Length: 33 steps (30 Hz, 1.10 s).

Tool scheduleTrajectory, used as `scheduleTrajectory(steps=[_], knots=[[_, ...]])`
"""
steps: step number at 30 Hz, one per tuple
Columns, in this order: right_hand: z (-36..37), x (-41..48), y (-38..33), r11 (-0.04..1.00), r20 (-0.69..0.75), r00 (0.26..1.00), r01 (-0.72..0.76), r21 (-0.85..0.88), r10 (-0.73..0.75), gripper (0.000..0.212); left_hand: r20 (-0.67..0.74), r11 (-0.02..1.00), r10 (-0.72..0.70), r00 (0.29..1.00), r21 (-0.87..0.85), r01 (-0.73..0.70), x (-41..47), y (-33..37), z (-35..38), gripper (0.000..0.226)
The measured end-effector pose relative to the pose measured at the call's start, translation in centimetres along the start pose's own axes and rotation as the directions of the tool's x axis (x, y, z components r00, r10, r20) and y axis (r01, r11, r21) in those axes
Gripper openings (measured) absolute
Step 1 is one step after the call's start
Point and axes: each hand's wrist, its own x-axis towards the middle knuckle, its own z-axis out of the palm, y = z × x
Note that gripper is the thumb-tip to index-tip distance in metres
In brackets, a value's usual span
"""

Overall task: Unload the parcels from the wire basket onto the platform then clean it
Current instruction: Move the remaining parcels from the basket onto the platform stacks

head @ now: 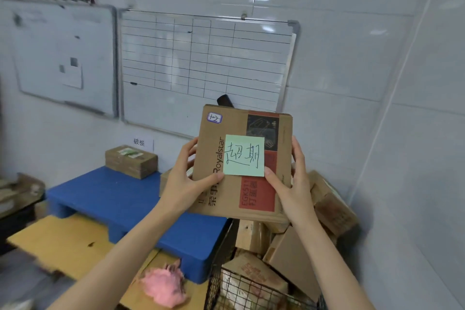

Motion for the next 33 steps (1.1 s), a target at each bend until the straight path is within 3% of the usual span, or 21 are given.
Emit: scheduleTrajectory(steps=[4, 16, 23, 28, 33], knots=[[3.7, 0.3, -0.3, 1.0, 0.073, 0.997, -0.003, 0.027, 0.001, 0.085, -0.033, 0.999, 0.008, 0.999, 0.033, -0.007, -0.2, -0.3, -3.7, 0.082], [16.5, 3.9, 1.0, 0.997, 0.067, 0.997, -0.032, 0.068, 0.028, 0.071, -0.068, 0.999, -0.027, 0.997, -0.021, 0.025, 3.6, -4.3, -16.0, 0.075], [26.2, 5.7, 3.3, 0.978, 0.077, 0.982, -0.178, 0.106, 0.17, 0.074, 0.076, 0.993, -0.115, 0.991, 0.045, 0.112, 7.5, -8.1, -25.0, 0.086], [30.8, 6.1, 4.8, 0.964, 0.007, 0.971, -0.238, 0.116, 0.239, 0.075, 0.215, 0.985, -0.166, 0.963, 0.089, 0.149, 9.3, -11.1, -29.0, 0.101], [32.6, 6.0, 6.7, 0.952, -0.02, 0.954, -0.297, 0.074, 0.3, 0.072, 0.254, 0.987, -0.157, 0.954, 0.066, 0.145, 9.6, -14.9, -30.3, 0.096]])
